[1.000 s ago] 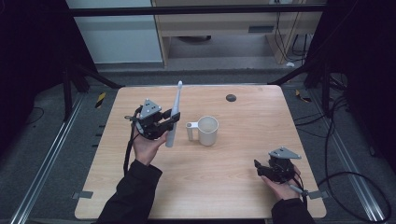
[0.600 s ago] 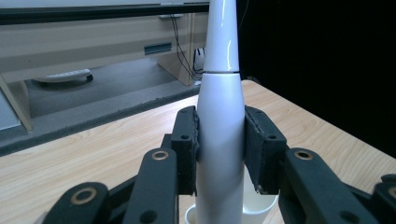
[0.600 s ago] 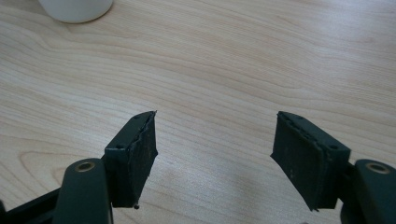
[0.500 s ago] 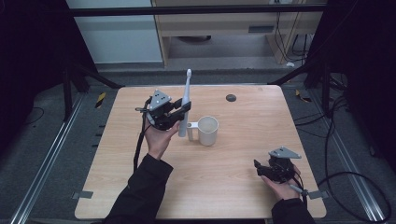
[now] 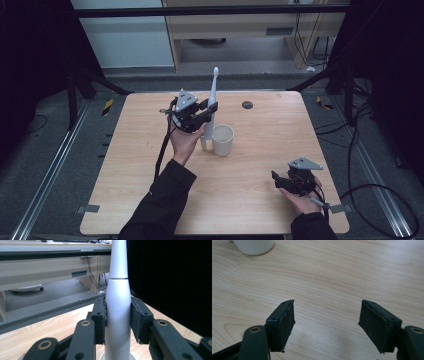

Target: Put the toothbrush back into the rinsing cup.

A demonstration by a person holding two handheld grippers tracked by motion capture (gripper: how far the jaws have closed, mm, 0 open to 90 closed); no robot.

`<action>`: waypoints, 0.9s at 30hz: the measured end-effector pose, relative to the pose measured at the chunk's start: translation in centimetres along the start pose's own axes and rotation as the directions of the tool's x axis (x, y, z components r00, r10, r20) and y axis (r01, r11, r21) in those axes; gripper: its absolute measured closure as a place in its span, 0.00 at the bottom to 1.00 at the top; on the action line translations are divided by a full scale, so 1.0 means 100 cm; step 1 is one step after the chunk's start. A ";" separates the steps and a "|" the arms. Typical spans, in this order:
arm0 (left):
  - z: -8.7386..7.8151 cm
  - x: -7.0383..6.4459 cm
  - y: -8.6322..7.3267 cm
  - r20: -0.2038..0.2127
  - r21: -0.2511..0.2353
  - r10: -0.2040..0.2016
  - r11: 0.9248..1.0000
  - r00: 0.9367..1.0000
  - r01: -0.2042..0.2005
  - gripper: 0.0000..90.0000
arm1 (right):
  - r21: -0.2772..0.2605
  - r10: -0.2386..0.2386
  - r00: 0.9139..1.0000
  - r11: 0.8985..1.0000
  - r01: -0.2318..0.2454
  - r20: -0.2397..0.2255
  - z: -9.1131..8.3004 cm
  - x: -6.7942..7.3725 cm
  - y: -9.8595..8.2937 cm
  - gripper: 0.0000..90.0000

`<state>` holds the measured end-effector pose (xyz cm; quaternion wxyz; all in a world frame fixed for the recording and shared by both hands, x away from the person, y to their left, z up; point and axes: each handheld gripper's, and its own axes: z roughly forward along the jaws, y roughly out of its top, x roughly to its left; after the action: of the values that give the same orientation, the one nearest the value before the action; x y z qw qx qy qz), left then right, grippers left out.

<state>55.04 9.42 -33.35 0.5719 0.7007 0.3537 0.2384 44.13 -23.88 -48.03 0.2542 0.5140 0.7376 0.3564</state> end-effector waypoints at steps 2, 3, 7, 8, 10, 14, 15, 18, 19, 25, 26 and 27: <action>0.005 -0.002 0.001 0.004 -0.002 0.003 1.000 1.000 -0.003 0.74 | 0.000 0.001 1.000 1.000 -0.001 0.001 0.000 0.000 0.000 0.31; 0.007 -0.003 0.001 0.004 -0.003 0.007 1.000 1.000 -0.007 0.74 | 0.000 0.002 1.000 1.000 -0.002 -0.001 0.000 0.000 0.000 0.31; 0.014 -0.005 0.002 0.005 -0.007 0.005 1.000 1.000 -0.004 0.74 | -0.005 -0.011 1.000 1.000 0.011 0.005 0.001 -0.002 0.000 0.31; 0.017 -0.006 0.002 0.007 -0.011 0.004 1.000 1.000 -0.004 0.74 | -0.003 -0.009 1.000 1.000 0.009 0.002 0.001 -0.002 0.000 0.31; 0.022 -0.008 0.003 0.008 -0.013 0.007 1.000 1.000 -0.006 0.74 | 0.000 -0.007 1.000 1.000 0.007 0.003 0.001 -0.001 0.000 0.31; 0.032 -0.012 0.001 0.007 -0.011 0.014 1.000 1.000 -0.014 0.74 | -0.006 -0.012 1.000 1.000 0.012 0.002 0.000 -0.002 0.000 0.31; 0.034 -0.012 0.001 0.009 -0.008 0.014 1.000 1.000 -0.014 0.74 | -0.006 -0.013 1.000 1.000 0.013 0.002 0.000 -0.002 0.000 0.31; 0.040 -0.012 -0.003 0.007 0.002 0.008 1.000 1.000 -0.008 0.74 | -0.005 -0.010 1.000 1.000 0.010 0.002 0.000 -0.002 0.000 0.31; 0.042 -0.012 -0.005 0.007 0.006 0.007 1.000 1.000 -0.007 0.74 | -0.006 -0.010 1.000 1.000 0.010 0.002 0.000 -0.002 0.000 0.31; 0.050 -0.009 -0.013 -0.002 0.026 0.002 1.000 1.000 -0.002 0.74 | -0.001 -0.005 1.000 1.000 0.005 -0.002 0.001 -0.002 0.000 0.31; 0.051 -0.009 -0.015 -0.002 0.029 0.000 1.000 1.000 0.000 0.74 | 0.000 -0.005 1.000 1.000 0.005 -0.003 0.001 -0.001 0.000 0.31; 0.051 -0.008 -0.016 -0.003 0.030 0.001 1.000 1.000 -0.001 0.74 | -0.001 -0.003 1.000 1.000 0.003 -0.003 0.001 -0.001 0.000 0.31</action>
<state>57.99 5.72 -36.04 0.5607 0.7090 0.3578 0.2345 44.21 -23.97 -48.11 0.2540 0.5122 0.7388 0.3570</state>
